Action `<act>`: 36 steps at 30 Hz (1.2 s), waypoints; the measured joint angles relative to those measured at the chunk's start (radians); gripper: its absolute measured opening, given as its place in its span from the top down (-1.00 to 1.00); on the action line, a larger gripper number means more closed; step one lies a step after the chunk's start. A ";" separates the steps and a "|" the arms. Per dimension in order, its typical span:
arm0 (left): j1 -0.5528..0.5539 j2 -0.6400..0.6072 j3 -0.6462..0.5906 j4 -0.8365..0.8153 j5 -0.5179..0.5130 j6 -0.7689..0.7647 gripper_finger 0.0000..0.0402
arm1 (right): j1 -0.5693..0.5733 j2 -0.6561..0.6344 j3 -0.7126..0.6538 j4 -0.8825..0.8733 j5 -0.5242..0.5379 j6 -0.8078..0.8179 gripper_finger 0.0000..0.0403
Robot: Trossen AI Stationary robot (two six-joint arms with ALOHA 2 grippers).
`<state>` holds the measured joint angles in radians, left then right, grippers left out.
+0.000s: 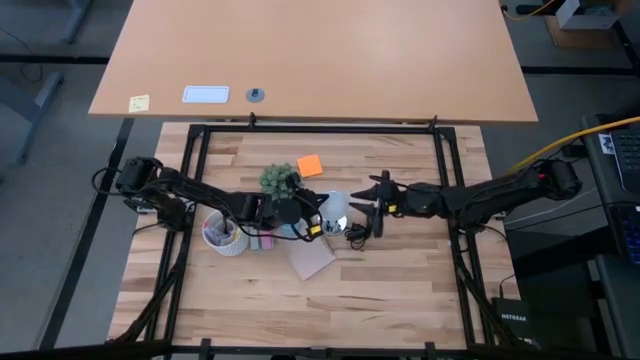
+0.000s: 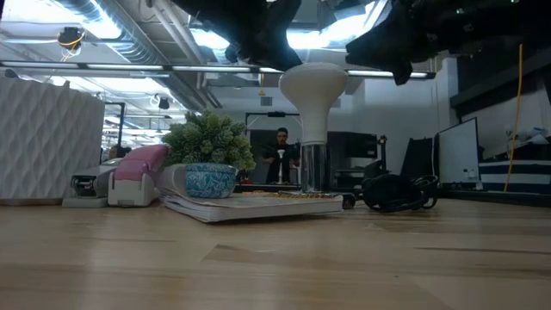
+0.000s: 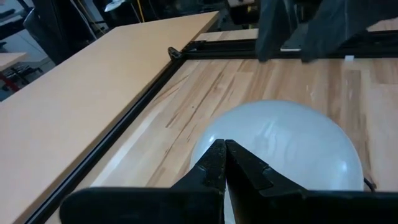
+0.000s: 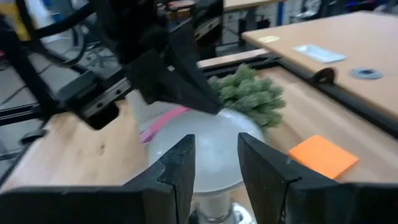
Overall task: Screw lightbulb
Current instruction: Insert the lightbulb into the silver lamp socket
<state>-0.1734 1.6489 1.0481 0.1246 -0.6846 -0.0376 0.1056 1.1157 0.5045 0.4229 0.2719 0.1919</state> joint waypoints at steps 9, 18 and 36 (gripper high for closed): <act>-0.003 -0.001 0.000 0.003 -0.004 0.000 0.99 | -0.001 0.019 0.000 0.001 0.103 -0.044 0.37; -0.004 -0.001 0.000 0.037 0.046 0.014 0.99 | -0.056 0.055 0.001 0.036 0.127 -0.069 0.37; -0.003 -0.002 0.000 0.036 0.046 0.011 0.99 | -0.087 0.056 0.001 0.022 0.022 -0.091 0.96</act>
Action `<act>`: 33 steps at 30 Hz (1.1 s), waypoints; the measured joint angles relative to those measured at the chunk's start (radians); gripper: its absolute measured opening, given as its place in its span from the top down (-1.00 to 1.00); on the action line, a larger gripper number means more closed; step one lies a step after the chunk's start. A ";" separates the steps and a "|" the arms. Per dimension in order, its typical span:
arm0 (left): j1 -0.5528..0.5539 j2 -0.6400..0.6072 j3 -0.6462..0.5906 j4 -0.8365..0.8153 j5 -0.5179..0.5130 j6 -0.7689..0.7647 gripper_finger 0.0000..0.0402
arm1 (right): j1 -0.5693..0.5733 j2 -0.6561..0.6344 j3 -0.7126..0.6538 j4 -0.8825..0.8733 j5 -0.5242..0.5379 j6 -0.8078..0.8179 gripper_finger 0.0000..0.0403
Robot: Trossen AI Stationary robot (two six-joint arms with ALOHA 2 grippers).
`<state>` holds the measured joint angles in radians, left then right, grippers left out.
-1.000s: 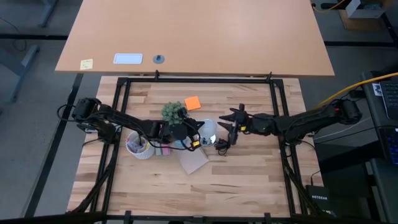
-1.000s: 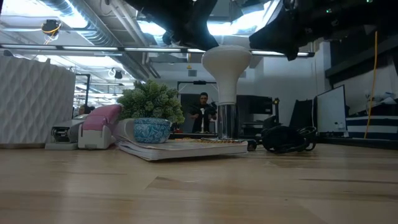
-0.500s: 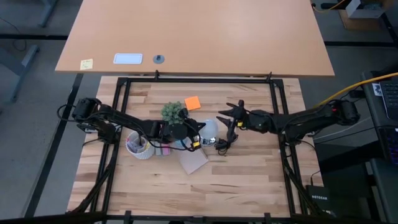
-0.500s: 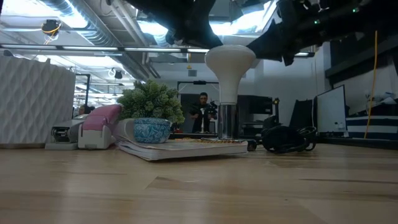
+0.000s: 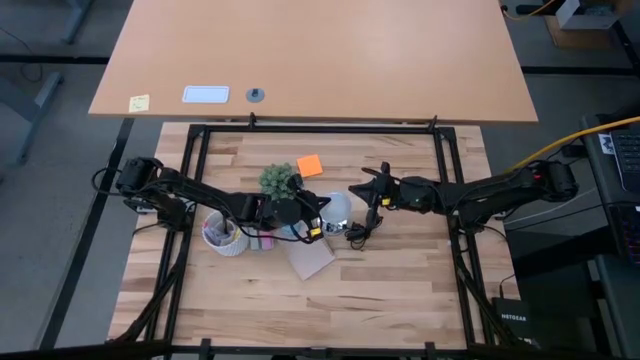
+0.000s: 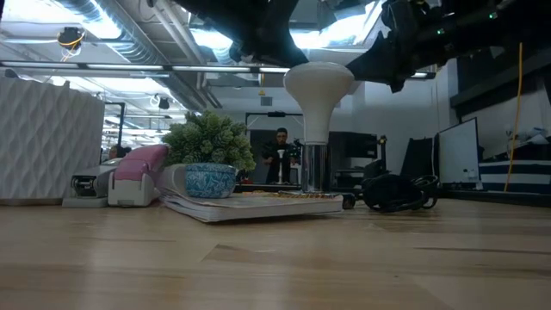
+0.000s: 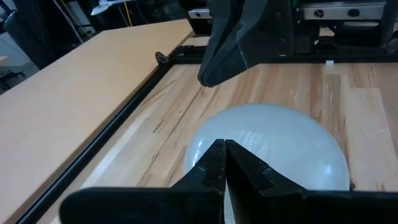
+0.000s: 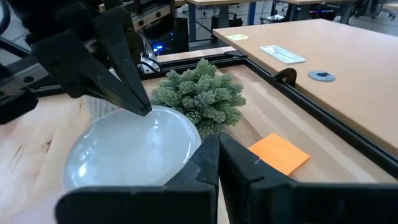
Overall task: Screw lightbulb
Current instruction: Insert the lightbulb into the silver lamp socket
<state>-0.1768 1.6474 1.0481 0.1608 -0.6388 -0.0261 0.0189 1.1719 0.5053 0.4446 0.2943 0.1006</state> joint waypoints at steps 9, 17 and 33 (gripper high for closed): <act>0.001 0.000 0.000 -0.001 0.000 0.000 0.99 | 0.000 0.047 0.001 0.001 -0.039 0.004 0.94; 0.002 0.000 0.000 -0.003 0.000 0.000 0.99 | 0.000 0.055 0.001 0.009 -0.077 0.034 0.93; 0.031 -0.001 0.000 -0.004 -0.002 0.000 0.99 | 0.016 0.054 0.001 0.005 -0.116 0.088 0.96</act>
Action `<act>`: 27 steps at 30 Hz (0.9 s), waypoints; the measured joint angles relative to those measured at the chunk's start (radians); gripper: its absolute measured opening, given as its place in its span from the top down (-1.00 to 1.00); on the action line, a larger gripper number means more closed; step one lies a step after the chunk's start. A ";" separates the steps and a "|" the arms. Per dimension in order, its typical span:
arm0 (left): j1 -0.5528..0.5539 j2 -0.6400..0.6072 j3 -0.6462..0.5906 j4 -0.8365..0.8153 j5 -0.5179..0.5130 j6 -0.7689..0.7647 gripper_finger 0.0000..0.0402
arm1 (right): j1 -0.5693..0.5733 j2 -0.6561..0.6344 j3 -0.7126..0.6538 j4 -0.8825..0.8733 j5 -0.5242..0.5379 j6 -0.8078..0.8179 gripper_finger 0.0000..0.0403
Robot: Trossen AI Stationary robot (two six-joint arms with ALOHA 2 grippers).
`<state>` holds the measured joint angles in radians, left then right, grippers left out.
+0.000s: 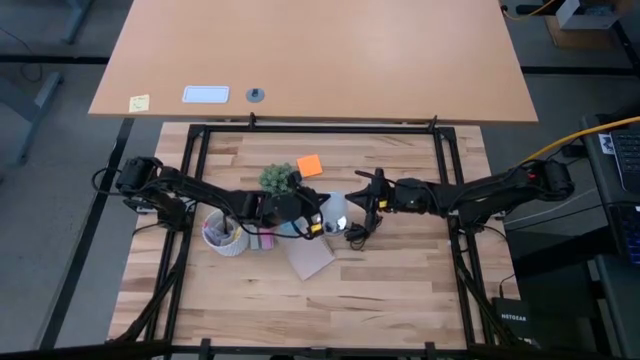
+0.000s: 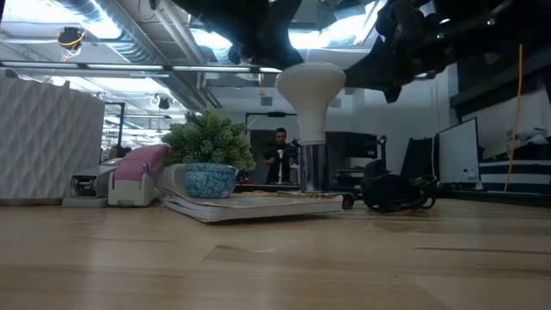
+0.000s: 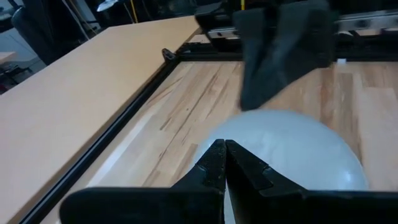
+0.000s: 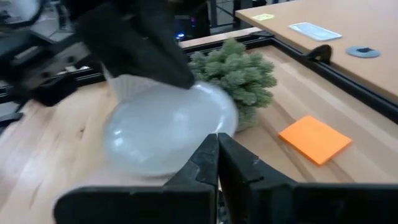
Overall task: Screw lightbulb
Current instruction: Insert the lightbulb into the silver lamp socket
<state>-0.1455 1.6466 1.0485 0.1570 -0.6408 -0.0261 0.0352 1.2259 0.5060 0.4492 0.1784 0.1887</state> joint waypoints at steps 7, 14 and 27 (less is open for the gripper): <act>0.005 0.000 0.000 0.005 0.003 0.000 0.99 | 0.062 0.001 0.000 -0.005 -0.011 -0.002 0.96; 0.005 0.000 0.000 0.011 0.013 0.000 0.99 | 0.112 0.002 0.000 0.003 0.038 -0.002 0.95; 0.003 0.000 0.000 0.012 0.013 0.000 0.99 | 0.113 0.002 0.000 0.193 0.155 -0.186 0.94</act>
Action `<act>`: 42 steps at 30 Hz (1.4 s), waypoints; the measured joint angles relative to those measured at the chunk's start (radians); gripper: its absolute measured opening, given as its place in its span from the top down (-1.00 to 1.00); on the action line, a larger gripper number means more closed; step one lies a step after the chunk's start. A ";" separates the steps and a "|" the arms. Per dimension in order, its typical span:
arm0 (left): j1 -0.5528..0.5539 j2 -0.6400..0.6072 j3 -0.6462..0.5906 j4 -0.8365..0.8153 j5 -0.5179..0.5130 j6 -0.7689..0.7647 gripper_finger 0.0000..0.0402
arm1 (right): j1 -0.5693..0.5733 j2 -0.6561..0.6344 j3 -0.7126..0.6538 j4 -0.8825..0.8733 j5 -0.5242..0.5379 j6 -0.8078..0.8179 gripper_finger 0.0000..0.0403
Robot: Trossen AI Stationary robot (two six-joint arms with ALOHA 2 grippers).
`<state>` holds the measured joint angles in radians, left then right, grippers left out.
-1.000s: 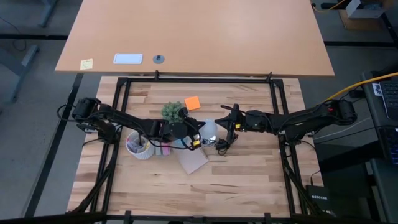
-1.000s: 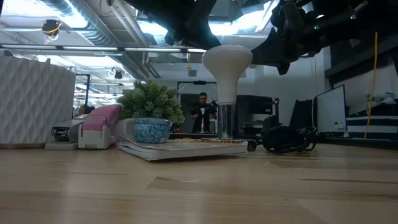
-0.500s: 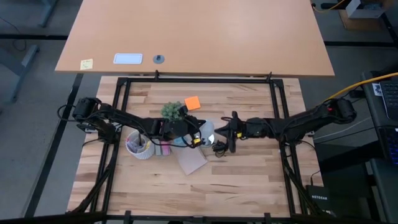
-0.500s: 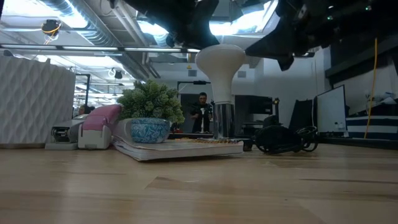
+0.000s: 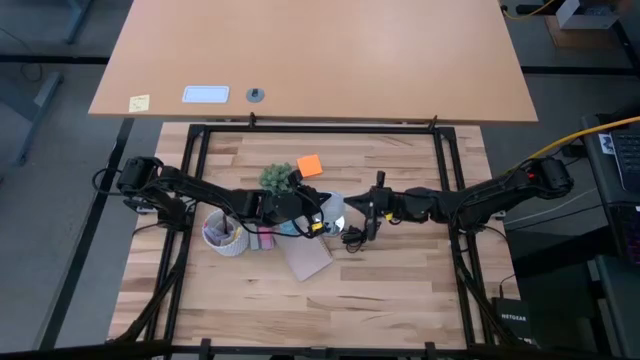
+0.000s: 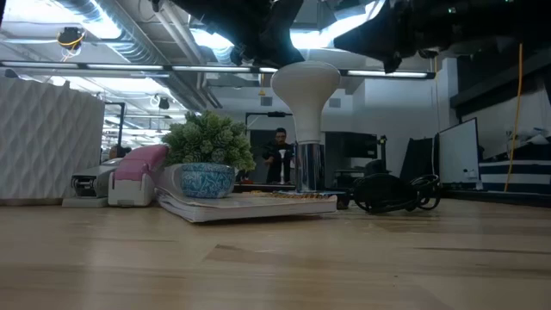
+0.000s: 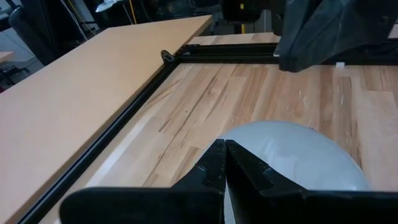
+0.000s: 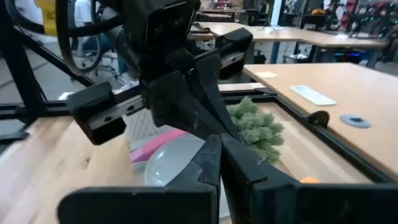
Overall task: Screw lightbulb
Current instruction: Insert the lightbulb into the silver lamp socket
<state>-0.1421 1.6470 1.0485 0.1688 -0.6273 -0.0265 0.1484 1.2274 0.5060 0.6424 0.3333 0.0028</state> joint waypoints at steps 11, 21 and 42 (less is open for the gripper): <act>0.000 0.000 0.000 0.006 0.023 0.000 0.99 | -0.072 0.058 0.000 -0.003 -0.066 0.000 0.94; 0.000 0.000 0.000 0.006 0.023 0.000 0.99 | -0.070 0.075 0.000 -0.014 -0.075 0.017 0.94; 0.000 0.000 0.000 0.033 0.024 0.034 0.99 | -0.070 0.073 0.000 -0.038 -0.075 0.045 0.94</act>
<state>-0.1421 1.6474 1.0482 0.2021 -0.6033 0.0078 0.0780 1.3006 0.5064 0.6041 0.2583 0.0479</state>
